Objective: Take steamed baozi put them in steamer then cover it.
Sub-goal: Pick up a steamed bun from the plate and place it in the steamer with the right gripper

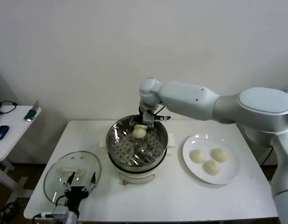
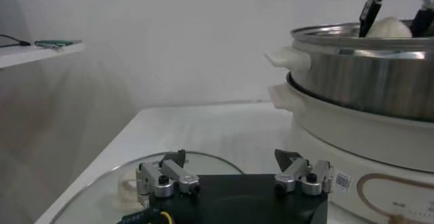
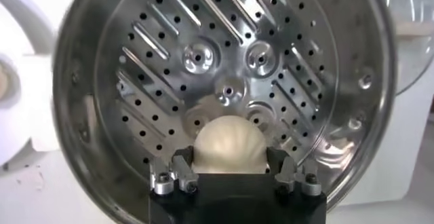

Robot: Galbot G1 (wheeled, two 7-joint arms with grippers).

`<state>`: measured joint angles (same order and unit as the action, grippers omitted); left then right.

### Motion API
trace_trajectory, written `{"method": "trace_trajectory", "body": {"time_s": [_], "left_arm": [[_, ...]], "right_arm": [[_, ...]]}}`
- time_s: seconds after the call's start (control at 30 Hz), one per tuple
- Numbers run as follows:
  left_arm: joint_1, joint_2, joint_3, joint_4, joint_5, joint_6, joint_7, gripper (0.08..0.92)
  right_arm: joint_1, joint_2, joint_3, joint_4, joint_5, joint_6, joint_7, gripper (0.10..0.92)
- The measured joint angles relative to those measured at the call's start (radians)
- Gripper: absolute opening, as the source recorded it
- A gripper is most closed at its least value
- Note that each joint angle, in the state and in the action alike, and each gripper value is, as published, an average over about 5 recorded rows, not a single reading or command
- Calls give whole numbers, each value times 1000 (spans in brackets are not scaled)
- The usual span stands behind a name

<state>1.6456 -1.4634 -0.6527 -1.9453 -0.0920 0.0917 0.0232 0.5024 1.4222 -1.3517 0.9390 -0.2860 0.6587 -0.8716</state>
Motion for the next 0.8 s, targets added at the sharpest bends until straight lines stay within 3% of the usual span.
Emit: {"method": "trace_trajectory", "body": {"time_s": [0.43, 0.63, 0.8], "left_arm": [[-3, 0, 5, 8, 5, -6, 0, 823], [0, -1, 11, 3, 12, -5, 0, 823], [6, -2, 14, -5, 18, -5, 1, 823]], "right_arm": [[-53, 44, 31, -103, -37, 37, 27, 707], [-46, 42, 26, -111, -22, 49, 31, 806], [-5, 24, 3, -93, 47, 47, 13, 822]]}}
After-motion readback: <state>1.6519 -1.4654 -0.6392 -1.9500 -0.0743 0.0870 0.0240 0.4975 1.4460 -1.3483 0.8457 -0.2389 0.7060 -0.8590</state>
